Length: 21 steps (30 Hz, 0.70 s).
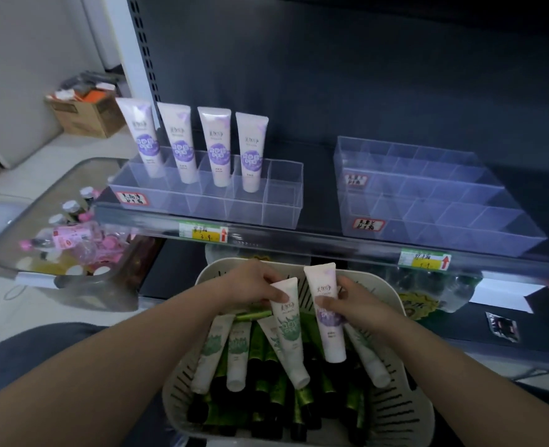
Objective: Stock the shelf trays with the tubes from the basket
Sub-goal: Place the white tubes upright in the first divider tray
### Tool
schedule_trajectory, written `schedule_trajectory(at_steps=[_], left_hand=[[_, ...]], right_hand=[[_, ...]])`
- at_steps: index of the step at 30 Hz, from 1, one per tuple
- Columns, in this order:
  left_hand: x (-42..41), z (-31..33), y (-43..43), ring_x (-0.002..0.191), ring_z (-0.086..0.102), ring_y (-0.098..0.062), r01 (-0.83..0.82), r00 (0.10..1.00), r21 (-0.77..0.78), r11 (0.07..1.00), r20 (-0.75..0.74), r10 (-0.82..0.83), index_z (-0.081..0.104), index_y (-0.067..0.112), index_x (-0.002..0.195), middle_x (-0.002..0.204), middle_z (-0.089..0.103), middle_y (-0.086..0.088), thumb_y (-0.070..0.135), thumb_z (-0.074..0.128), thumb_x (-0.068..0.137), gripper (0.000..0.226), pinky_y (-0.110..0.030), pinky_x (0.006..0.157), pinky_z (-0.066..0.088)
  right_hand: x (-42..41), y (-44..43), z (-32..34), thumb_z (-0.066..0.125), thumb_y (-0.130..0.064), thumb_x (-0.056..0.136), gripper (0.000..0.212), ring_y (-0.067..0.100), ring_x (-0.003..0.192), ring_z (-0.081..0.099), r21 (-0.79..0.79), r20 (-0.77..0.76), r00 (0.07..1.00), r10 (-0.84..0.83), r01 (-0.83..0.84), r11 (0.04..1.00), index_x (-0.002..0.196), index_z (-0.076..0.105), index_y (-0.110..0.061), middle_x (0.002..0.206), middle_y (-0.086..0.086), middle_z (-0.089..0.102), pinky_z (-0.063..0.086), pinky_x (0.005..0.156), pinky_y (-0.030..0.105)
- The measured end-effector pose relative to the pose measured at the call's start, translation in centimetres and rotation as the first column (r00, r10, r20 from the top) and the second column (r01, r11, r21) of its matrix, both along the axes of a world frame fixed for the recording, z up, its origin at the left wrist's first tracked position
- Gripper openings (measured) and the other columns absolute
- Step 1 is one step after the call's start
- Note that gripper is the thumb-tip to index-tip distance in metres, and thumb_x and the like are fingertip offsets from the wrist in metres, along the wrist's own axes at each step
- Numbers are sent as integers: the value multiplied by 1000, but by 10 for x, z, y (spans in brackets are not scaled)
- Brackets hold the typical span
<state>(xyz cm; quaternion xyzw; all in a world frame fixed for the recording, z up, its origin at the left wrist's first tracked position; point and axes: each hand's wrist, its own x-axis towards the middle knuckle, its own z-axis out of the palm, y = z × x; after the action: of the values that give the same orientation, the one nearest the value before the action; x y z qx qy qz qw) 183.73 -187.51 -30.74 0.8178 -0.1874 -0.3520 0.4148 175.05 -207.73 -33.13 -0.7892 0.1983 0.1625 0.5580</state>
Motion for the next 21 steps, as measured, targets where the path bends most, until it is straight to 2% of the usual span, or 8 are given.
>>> schedule_trajectory(at_steps=[3, 5, 8, 10, 12, 15, 17, 21], left_hand=[[3, 20, 15, 86, 65, -11, 18, 998, 2, 1000, 52, -19, 72, 12, 103, 96, 72, 1, 20, 71, 81, 23, -16, 70, 48], [5, 32, 23, 85, 65, -9, -8, 998, -25, 1000, 58, 10, 70, 9, 106, 97, 71, -1, 19, 69, 84, 24, -12, 68, 49], [7, 51, 37, 82, 65, -9, -44, 995, -64, 997, 91, 50, 72, 9, 101, 91, 71, 1, 18, 67, 86, 18, -9, 63, 48], [10, 65, 48, 81, 65, -8, -46, 992, -77, 996, 118, 55, 72, 10, 100, 89, 71, 1, 18, 65, 87, 17, -9, 64, 49], [14, 79, 60, 85, 66, -11, -54, 989, -87, 995, 133, 65, 71, 11, 101, 94, 73, -1, 17, 64, 88, 17, -15, 72, 52], [21, 101, 79, 92, 68, -19, -84, 982, -119, 989, 161, 103, 73, 11, 94, 95, 74, -5, 14, 66, 86, 12, -30, 85, 55], [27, 114, 89, 89, 69, -19, -113, 973, -141, 984, 184, 138, 73, 8, 92, 94, 74, -6, 11, 68, 84, 10, -29, 83, 56], [39, 138, 107, 82, 67, -18, -148, 949, -119, 982, 264, 175, 73, 6, 91, 91, 73, -7, 8, 69, 83, 10, -18, 68, 55]], right_hand=[[1, 14, 16, 62, -29, 89, 30, 18, 97, 66, 19, 85, 996, -26, 25, 1000, 117, 55, -22, 109, 2, 67, 54, 82, 36], [4, 24, 28, 58, -32, 92, 26, 16, 97, 66, 24, 129, 992, -14, 11, 1000, 116, 54, -24, 110, 1, 67, 53, 79, 31], [9, 37, 47, 56, -33, 92, 24, 13, 98, 66, 18, 211, 978, -6, 2, 1000, 115, 56, -26, 110, -2, 68, 53, 83, 32], [15, 44, 61, 56, -31, 93, 21, 11, 95, 66, 16, 253, 967, 1, -5, 1000, 113, 56, -28, 109, -4, 68, 54, 76, 28], [20, 51, 77, 57, -26, 92, 20, 12, 91, 67, 26, 284, 959, 8, -16, 1000, 113, 55, -27, 105, -3, 68, 54, 68, 25], [29, 58, 99, 61, -18, 90, 22, 17, 88, 69, 81, 332, 943, -12, -16, 997, 110, 55, -24, 102, 2, 69, 56, 66, 28], [37, 62, 113, 63, -15, 88, 24, 19, 87, 70, 93, 358, 934, -17, -18, 996, 110, 56, -22, 100, 4, 70, 57, 65, 29], [55, 66, 135, 58, -20, 92, 14, 18, 87, 70, 89, 422, 907, -1, -40, 995, 105, 59, -25, 99, 2, 70, 59, 71, 36]])
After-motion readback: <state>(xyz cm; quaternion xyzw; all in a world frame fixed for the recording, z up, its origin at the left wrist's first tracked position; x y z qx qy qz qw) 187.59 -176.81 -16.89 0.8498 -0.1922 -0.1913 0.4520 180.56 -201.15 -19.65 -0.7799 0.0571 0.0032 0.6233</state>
